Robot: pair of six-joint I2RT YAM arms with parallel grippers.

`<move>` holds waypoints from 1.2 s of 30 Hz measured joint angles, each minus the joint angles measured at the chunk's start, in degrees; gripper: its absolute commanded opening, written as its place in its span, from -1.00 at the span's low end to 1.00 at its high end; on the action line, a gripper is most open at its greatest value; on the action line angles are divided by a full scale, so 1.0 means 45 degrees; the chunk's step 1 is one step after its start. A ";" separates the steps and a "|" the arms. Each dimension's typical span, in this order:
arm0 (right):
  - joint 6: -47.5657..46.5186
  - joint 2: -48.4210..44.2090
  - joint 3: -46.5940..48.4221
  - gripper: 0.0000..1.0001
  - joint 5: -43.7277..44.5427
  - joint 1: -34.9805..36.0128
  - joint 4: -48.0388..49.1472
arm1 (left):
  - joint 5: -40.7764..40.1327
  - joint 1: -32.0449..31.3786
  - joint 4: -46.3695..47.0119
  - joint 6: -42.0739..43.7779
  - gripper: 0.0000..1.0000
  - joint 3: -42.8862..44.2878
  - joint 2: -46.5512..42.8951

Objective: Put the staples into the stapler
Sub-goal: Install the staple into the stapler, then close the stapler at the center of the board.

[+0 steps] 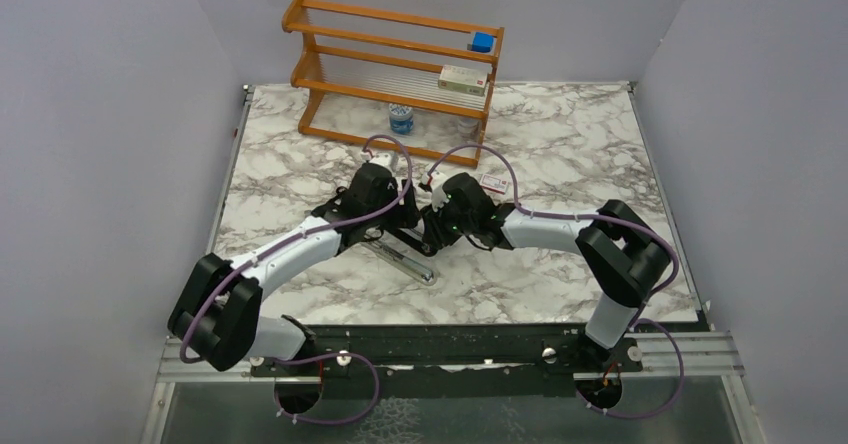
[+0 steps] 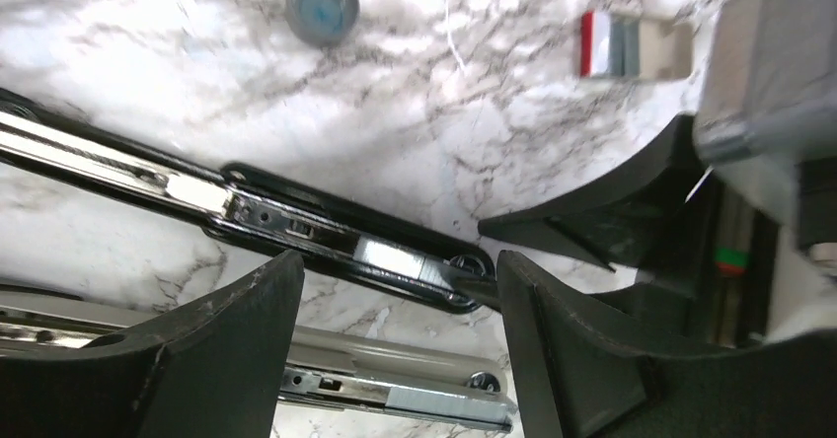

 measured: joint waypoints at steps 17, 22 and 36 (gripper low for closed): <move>-0.0782 -0.0476 0.0801 -0.02 0.0024 -0.0005 -0.0432 | -0.0010 0.4512 -0.0121 0.1127 0.59 0.1098 -0.0209; -0.1671 -0.0282 0.0670 0.15 -0.0602 -0.0010 -0.0155 | 0.0272 0.5353 -0.0199 0.1200 0.62 0.1962 0.0738; -0.2822 -0.0291 -0.1647 -0.04 -0.1073 -0.0015 0.2229 | 0.1467 0.6562 -0.0340 0.0228 0.77 0.2987 0.2939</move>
